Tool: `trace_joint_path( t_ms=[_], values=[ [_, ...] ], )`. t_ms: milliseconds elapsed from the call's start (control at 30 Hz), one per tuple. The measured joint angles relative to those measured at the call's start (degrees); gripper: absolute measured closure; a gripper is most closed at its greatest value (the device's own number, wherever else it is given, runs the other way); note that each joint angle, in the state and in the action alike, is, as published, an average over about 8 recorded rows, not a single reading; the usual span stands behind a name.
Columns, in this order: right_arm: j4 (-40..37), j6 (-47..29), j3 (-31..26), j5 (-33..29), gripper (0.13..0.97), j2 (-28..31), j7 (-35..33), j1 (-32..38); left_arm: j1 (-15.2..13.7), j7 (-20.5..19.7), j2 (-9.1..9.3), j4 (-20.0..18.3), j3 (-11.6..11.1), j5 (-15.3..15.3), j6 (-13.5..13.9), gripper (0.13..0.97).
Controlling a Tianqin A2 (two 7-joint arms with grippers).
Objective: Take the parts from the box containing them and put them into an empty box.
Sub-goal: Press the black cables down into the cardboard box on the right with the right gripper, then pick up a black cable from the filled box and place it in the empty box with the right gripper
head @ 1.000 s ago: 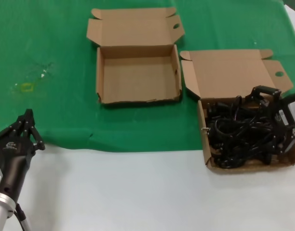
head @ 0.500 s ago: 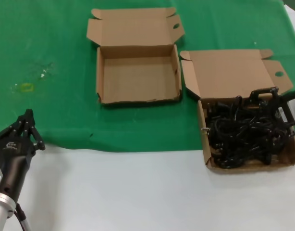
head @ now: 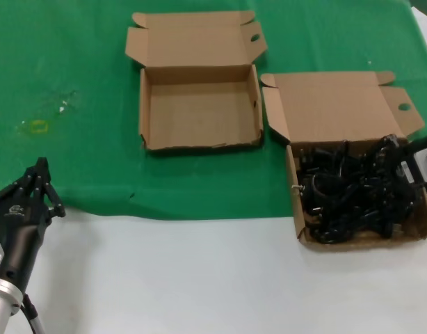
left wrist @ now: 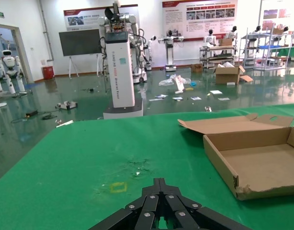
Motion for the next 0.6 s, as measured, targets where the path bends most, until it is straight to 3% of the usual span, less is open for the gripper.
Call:
trace_joint_path(
  t_ms=[233, 600],
  values=[
    [-0.2, 0.1, 0.1, -0.1, 0.768, -0.3, -0.2, -0.3, 0.0, 0.0, 0.0, 0.0, 0.0, 0.0, 0.0, 0.953],
    [2.4, -0.5, 1.0, -0.2, 0.874, 0.7, 2.6, 1.1, 0.0, 0.0, 0.0, 0.0, 0.0, 0.0, 0.0, 0.953]
  ],
)
